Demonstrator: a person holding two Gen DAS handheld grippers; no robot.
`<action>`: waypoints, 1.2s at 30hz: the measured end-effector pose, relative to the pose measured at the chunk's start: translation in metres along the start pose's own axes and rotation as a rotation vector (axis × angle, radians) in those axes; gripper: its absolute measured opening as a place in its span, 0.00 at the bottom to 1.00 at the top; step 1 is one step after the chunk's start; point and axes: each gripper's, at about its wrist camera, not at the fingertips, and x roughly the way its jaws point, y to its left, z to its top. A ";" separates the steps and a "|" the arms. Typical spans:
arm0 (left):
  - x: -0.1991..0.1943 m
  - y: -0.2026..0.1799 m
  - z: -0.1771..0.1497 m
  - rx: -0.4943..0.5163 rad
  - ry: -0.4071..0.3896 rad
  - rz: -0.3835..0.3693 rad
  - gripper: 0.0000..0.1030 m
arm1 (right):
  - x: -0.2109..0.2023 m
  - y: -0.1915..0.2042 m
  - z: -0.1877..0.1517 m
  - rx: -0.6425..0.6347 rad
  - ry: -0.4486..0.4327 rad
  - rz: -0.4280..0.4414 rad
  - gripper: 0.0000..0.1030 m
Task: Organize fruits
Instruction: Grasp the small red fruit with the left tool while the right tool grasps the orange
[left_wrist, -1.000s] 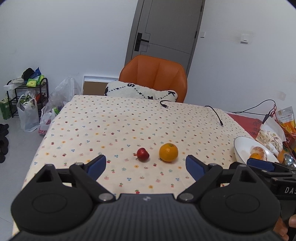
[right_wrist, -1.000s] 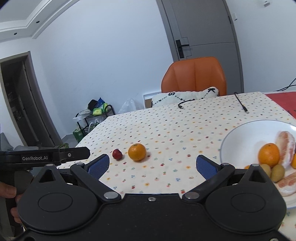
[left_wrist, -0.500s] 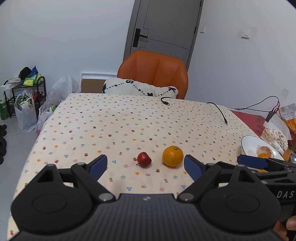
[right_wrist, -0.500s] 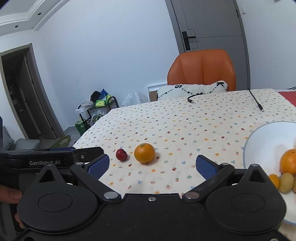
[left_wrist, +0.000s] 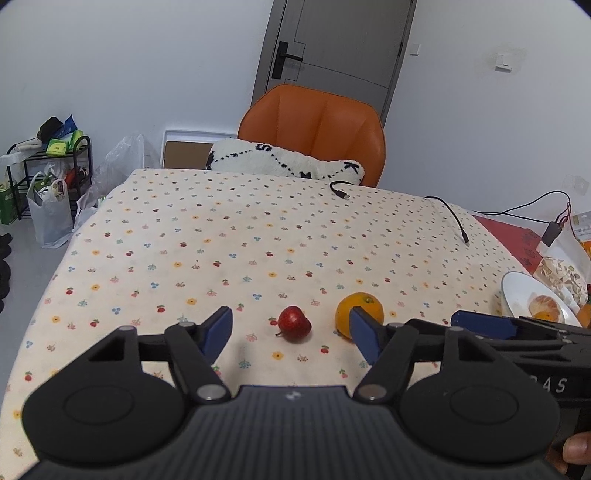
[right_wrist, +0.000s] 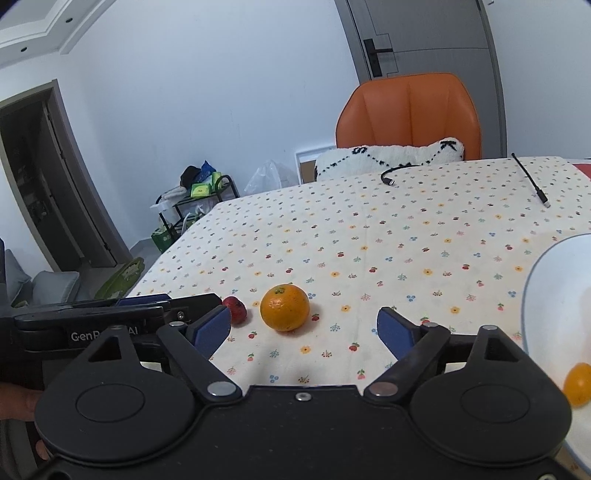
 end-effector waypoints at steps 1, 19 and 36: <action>0.002 0.000 0.000 -0.001 0.002 0.001 0.63 | 0.003 0.000 0.000 -0.001 0.006 -0.001 0.80; 0.014 0.013 0.000 -0.032 0.016 0.008 0.53 | 0.044 0.003 0.006 -0.008 0.087 0.019 0.46; 0.031 0.001 -0.005 -0.001 0.043 -0.009 0.39 | 0.027 -0.001 0.001 -0.005 0.083 0.026 0.28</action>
